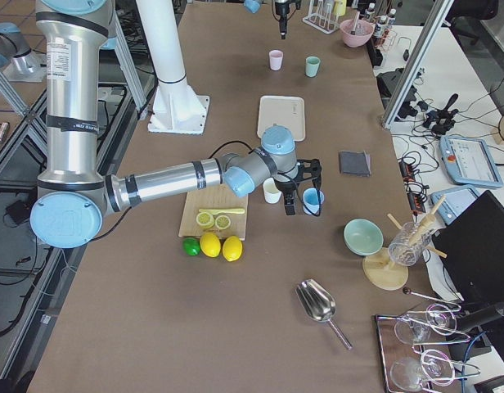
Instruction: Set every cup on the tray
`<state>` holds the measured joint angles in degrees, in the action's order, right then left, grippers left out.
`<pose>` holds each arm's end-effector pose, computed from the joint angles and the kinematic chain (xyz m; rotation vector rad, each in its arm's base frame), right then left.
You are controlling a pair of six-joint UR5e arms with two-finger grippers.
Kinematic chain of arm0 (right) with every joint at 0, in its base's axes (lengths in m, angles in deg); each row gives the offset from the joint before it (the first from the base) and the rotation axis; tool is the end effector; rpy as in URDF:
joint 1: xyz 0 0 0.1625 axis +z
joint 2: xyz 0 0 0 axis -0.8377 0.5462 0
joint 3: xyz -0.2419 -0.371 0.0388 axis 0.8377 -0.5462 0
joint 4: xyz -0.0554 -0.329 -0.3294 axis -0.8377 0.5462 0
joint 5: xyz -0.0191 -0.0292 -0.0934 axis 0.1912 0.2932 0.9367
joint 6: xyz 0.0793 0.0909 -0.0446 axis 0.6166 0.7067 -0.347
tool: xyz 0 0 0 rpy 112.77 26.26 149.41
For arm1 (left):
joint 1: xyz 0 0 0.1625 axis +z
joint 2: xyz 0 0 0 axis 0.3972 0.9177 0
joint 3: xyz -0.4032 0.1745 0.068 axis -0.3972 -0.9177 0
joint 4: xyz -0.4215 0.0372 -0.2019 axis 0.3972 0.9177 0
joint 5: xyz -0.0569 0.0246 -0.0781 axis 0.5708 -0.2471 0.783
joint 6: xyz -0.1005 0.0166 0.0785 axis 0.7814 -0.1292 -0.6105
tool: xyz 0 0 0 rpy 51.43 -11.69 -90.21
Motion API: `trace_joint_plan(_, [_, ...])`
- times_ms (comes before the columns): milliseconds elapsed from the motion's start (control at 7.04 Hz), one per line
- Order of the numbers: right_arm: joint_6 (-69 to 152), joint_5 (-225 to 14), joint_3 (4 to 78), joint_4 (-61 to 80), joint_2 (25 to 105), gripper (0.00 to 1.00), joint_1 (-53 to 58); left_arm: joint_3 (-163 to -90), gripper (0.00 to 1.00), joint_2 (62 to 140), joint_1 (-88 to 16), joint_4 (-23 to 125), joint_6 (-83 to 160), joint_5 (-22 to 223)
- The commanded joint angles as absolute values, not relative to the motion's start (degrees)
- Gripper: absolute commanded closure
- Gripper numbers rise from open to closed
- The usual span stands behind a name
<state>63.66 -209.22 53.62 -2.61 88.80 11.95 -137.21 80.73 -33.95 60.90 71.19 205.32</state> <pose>-0.1466 -0.5350 0.5356 0.2334 -0.8440 0.0734 0.2654 -0.5199 0.5163 0.2225 0.9680 0.0212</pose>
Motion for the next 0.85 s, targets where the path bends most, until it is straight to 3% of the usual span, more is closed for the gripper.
trace_joint_plan(0, [63.68,-209.15,53.60,-2.57,88.68,0.00,11.92,-137.01,0.26,81.12,-30.13,61.40,72.71,202.78])
trace_joint_plan(568, [63.68,-209.15,53.43,-2.57,88.68,0.00,11.92,-136.48,0.27,81.82,-25.57,61.49,74.29,199.28])
trace_joint_plan(710, [63.68,-209.15,53.34,-2.57,88.77,0.00,11.92,-136.04,0.43,81.82,-23.98,61.49,75.34,197.70])
